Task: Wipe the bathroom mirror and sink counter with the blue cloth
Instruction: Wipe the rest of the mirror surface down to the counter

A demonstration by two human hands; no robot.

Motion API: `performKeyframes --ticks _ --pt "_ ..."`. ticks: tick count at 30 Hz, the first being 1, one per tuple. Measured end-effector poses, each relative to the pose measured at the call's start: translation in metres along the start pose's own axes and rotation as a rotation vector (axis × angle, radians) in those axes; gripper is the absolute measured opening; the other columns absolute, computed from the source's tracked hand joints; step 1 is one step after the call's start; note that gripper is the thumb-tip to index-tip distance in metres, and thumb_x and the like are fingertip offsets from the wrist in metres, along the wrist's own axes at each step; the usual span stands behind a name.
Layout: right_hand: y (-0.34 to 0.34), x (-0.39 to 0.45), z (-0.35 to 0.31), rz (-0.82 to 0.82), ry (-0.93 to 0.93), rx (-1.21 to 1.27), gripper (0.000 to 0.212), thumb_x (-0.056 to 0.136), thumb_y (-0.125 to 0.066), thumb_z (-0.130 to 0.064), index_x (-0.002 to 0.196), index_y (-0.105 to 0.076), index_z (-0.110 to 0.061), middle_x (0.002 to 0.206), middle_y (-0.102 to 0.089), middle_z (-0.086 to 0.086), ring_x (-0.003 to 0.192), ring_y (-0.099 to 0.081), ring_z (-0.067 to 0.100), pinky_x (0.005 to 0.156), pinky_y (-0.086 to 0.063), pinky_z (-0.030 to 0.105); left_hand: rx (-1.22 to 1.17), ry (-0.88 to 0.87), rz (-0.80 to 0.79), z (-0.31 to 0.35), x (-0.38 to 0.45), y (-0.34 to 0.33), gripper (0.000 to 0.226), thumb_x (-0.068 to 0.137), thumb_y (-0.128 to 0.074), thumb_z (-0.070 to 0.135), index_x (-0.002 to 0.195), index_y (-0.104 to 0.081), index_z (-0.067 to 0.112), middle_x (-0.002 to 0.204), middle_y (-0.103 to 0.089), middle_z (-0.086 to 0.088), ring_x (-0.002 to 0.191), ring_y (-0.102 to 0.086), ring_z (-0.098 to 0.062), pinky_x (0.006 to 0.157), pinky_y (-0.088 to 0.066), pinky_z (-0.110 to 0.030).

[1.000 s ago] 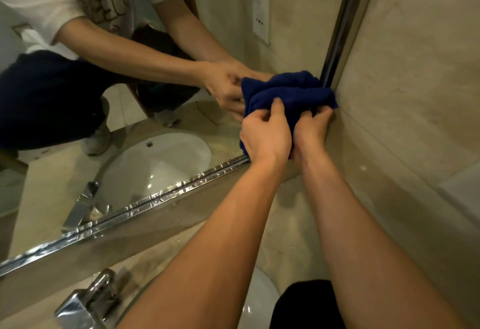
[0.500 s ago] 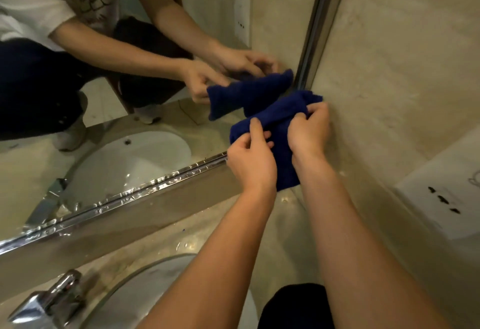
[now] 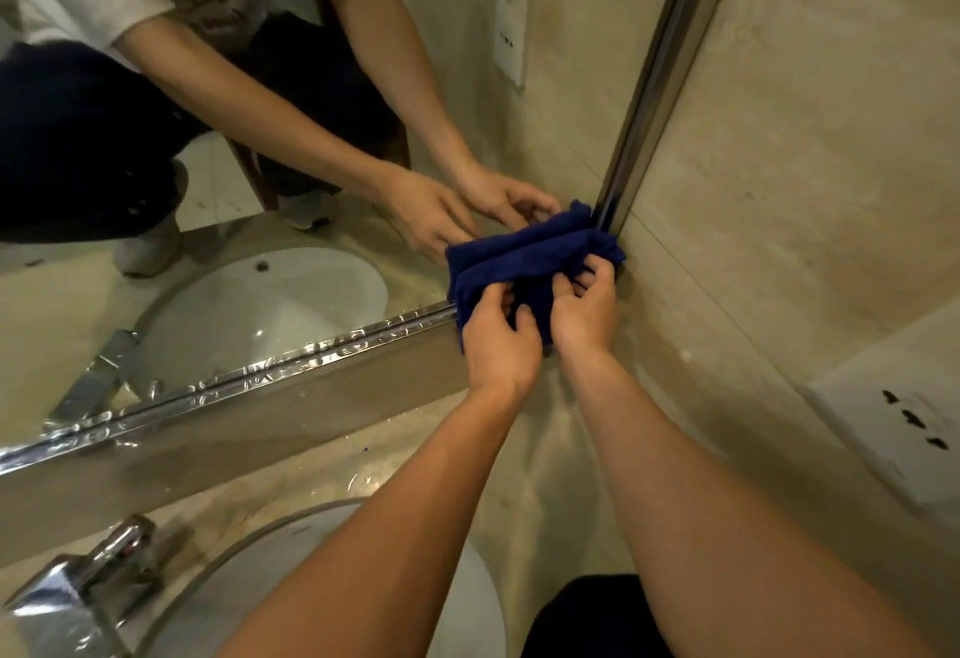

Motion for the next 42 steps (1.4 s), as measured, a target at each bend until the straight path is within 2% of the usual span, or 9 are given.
performKeyframes --ticks 2,5,7,10,21,27,31,36,42 --pt "-0.001 0.002 -0.001 0.064 -0.011 0.012 0.034 0.092 -0.06 -0.01 0.123 -0.047 -0.017 0.119 -0.063 0.007 0.108 -0.061 0.022 0.096 -0.05 0.039 0.003 0.156 0.118 -0.001 0.009 0.002 0.01 0.092 -0.063 0.018 0.1 -0.066 0.012 0.093 -0.067 0.0 0.1 -0.063 -0.023 0.095 -0.05 -0.037" --pt "-0.005 0.009 0.003 0.131 -0.068 0.007 0.033 0.089 -0.064 -0.012 0.117 -0.046 -0.012 0.12 -0.059 0.01 0.107 -0.06 0.025 0.09 -0.049 0.034 -0.142 0.413 0.211 -0.005 0.023 -0.004 0.03 0.081 -0.074 0.037 0.088 -0.073 0.007 0.09 -0.072 -0.007 0.096 -0.067 -0.03 0.089 -0.054 -0.036" --pt "-0.011 0.011 0.009 0.144 -0.164 0.023 0.04 0.087 -0.067 -0.015 0.119 -0.043 -0.009 0.124 -0.056 0.012 0.109 -0.058 0.028 0.093 -0.049 0.037 -0.238 0.576 0.17 -0.015 0.025 -0.015 0.05 0.069 -0.074 0.053 0.095 -0.071 0.01 0.1 -0.072 -0.013 0.096 -0.067 -0.034 0.088 -0.057 -0.043" --pt "-0.016 0.012 0.019 0.165 -0.332 0.115 0.06 0.085 -0.068 -0.019 0.133 -0.032 -0.009 0.129 -0.055 0.015 0.112 -0.059 0.034 0.095 -0.051 0.049 -0.418 0.763 0.046 -0.028 0.022 -0.028 0.043 0.068 -0.079 0.052 0.086 -0.059 0.018 0.095 -0.069 -0.011 0.086 -0.069 -0.033 0.081 -0.06 -0.048" --pt "-0.014 0.033 0.022 0.142 -0.317 0.122 0.056 0.088 -0.065 -0.014 0.137 -0.038 -0.015 0.129 -0.059 0.013 0.111 -0.061 0.033 0.095 -0.052 0.049 -0.646 0.766 0.099 -0.025 0.028 -0.049 0.027 0.082 -0.078 0.022 0.105 -0.065 0.017 0.093 -0.07 -0.005 0.079 -0.069 -0.024 0.074 -0.061 -0.039" --pt "-0.033 0.009 0.016 0.162 -0.207 -0.01 0.028 0.089 -0.061 -0.019 0.109 -0.042 -0.018 0.119 -0.06 0.01 0.105 -0.061 0.031 0.09 -0.051 0.043 -0.684 0.797 0.134 -0.027 0.023 -0.017 0.02 0.077 -0.08 0.014 0.091 -0.066 0.014 0.089 -0.072 -0.008 0.078 -0.071 -0.029 0.073 -0.062 -0.044" --pt "-0.052 -0.024 0.007 0.036 -0.063 -0.318 0.03 0.093 -0.052 -0.025 0.121 -0.044 -0.016 0.124 -0.055 0.015 0.107 -0.058 0.035 0.085 -0.047 0.039 -0.639 0.738 0.173 -0.046 0.017 0.025 0.014 0.082 -0.075 0.009 0.092 -0.067 0.009 0.071 -0.072 -0.006 0.061 -0.067 -0.02 0.055 -0.058 -0.031" --pt "-0.046 -0.015 0.008 -0.102 -0.057 -0.218 0.036 0.094 -0.053 -0.022 0.129 -0.045 -0.018 0.124 -0.055 0.012 0.11 -0.058 0.031 0.089 -0.047 0.037 -0.659 0.724 0.214 -0.042 0.017 0.02 0.015 0.089 -0.067 0.007 0.104 -0.065 0.003 0.077 -0.069 -0.012 0.05 -0.062 -0.017 0.053 -0.058 -0.033" --pt "-0.034 -0.018 0.031 -0.121 0.021 0.056 0.014 0.083 -0.06 -0.018 0.083 -0.049 -0.027 0.082 -0.061 0.002 0.079 -0.061 0.024 0.081 -0.052 0.054 -0.687 0.653 0.169 -0.05 0.014 0.009 0.018 0.089 -0.073 0.02 0.083 -0.064 0.005 0.055 -0.063 -0.006 0.046 -0.057 -0.016 0.048 -0.05 -0.029"
Point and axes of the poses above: each hand's wrist, its own x-axis towards the middle knuckle, its own y-axis out of the back of the hand, z = x × y, the point moved 4 cm from there along x, towards the middle knuckle
